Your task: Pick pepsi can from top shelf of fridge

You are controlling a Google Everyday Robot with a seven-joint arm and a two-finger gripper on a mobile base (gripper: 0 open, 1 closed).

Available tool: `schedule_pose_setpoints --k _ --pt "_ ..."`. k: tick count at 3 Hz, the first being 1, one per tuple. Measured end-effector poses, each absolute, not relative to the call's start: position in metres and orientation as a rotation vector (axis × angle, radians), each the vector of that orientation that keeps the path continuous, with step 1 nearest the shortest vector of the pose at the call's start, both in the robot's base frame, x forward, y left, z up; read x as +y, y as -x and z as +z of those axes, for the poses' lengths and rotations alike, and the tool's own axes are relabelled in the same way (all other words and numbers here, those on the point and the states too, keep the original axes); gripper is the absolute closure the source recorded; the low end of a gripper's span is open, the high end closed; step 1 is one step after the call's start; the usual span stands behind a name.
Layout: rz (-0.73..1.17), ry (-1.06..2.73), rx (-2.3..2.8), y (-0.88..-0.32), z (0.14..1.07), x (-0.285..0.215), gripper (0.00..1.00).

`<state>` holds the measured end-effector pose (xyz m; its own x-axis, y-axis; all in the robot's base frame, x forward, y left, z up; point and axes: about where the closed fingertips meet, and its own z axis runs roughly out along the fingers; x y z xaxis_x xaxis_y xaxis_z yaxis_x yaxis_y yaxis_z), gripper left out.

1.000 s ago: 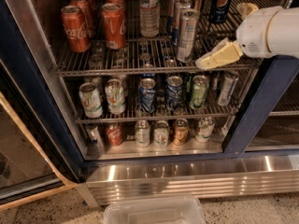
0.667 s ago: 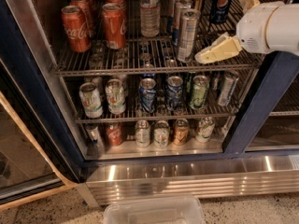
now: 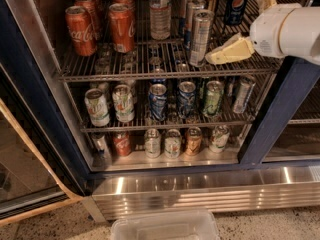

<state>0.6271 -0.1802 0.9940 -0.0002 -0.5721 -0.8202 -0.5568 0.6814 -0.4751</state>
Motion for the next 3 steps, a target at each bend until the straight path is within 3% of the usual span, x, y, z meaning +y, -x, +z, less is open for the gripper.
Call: schedule_pose_setpoints --k 2,3 --pt "0.011 0.691 1.626 -0.651 0.996 -0.189 0.06" --pt "0.019 0.617 1.624 -0.656 0.996 -0.196 0.2"
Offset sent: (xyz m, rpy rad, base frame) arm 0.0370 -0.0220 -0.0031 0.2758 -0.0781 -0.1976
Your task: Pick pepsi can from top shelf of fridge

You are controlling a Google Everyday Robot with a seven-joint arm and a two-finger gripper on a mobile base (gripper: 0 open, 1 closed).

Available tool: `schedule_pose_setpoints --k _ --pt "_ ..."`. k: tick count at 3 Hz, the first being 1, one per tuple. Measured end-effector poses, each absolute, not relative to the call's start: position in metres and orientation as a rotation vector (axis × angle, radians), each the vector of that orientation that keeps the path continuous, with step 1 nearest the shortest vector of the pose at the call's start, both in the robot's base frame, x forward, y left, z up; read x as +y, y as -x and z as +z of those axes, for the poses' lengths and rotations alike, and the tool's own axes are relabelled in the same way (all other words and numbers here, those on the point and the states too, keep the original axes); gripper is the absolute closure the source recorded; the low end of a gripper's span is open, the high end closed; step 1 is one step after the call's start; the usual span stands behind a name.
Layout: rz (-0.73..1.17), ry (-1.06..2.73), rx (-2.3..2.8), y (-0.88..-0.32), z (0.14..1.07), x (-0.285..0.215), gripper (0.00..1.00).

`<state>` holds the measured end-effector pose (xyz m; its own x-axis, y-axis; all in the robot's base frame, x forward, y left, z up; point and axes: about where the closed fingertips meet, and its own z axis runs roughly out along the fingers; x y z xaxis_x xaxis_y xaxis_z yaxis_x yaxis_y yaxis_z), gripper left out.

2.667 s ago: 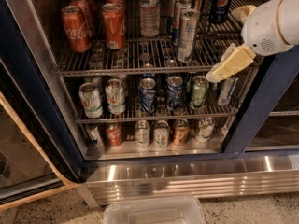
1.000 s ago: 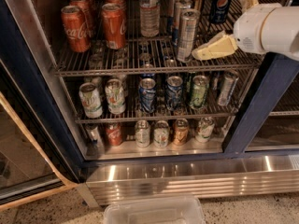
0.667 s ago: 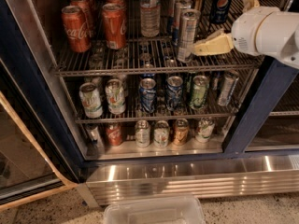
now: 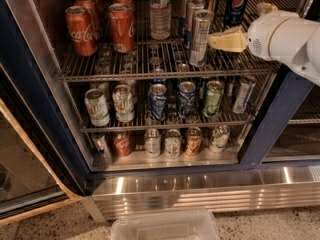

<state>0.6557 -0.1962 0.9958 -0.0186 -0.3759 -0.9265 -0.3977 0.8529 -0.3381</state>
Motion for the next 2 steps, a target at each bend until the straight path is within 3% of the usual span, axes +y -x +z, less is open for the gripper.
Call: schedule_pose_setpoints --k 1,2 --pt "0.019 0.581 1.626 -0.6583 0.9958 -0.2021 0.42" --pt "0.009 0.549 1.628 -0.6553 0.9967 -0.2095 0.46"
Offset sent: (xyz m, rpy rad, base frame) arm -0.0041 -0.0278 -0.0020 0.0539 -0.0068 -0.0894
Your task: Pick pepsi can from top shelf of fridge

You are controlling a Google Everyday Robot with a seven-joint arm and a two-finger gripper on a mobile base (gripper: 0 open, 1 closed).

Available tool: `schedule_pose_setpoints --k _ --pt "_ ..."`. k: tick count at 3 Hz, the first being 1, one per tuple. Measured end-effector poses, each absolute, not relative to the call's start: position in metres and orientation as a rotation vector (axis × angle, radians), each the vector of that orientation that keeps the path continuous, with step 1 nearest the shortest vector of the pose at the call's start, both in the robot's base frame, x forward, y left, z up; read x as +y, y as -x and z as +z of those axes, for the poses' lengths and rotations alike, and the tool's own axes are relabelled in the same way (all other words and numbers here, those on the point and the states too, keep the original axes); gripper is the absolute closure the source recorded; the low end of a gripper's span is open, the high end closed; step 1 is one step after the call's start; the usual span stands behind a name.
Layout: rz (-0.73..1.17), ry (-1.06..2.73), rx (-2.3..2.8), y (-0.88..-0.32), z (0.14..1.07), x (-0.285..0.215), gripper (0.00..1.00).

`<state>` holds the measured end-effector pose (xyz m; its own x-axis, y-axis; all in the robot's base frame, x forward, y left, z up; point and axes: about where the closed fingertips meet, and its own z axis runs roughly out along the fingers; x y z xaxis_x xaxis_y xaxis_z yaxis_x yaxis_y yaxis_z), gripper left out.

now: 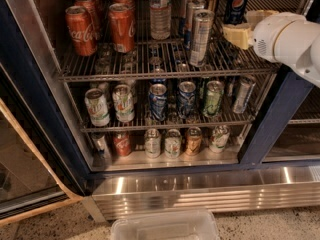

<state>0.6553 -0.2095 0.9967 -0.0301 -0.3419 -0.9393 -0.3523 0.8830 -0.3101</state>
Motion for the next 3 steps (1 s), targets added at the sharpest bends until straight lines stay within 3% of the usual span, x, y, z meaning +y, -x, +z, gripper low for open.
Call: schedule_pose_setpoints --k 2,3 --pt "0.011 0.519 1.611 -0.664 1.002 -0.216 0.44" --pt "-0.019 0.454 1.609 -0.673 1.007 -0.22 0.31"
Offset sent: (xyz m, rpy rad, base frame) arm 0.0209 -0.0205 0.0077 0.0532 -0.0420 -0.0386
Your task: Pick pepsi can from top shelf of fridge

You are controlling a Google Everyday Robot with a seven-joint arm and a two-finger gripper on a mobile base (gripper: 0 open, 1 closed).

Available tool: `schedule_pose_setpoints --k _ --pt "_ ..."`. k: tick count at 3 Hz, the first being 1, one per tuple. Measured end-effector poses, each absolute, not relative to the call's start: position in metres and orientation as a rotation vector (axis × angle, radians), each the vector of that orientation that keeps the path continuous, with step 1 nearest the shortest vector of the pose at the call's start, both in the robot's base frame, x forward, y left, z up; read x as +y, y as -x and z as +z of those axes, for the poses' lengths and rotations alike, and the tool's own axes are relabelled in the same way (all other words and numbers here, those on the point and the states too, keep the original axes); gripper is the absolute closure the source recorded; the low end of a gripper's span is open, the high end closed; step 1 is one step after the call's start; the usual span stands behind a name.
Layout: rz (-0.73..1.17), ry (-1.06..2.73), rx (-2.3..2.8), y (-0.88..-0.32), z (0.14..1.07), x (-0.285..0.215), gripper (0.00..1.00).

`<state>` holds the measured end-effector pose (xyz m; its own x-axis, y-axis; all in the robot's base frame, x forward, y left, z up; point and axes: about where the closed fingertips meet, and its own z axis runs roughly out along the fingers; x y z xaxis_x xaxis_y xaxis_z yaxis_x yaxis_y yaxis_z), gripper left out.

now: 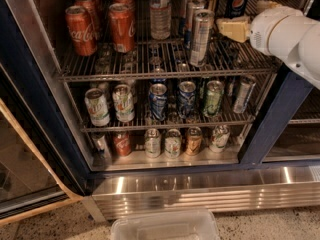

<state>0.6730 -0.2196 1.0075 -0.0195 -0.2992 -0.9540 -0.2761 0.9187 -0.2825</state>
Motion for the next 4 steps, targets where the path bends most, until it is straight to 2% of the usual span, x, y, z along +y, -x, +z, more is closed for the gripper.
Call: schedule_pose_setpoints --k 1,3,4 --pt "-0.065 0.368 1.613 -0.685 1.006 -0.236 0.33" --pt "-0.132 0.256 1.64 -0.711 0.994 -0.262 0.44" --pt "-0.144 0.229 1.656 -0.724 0.991 -0.269 0.44"
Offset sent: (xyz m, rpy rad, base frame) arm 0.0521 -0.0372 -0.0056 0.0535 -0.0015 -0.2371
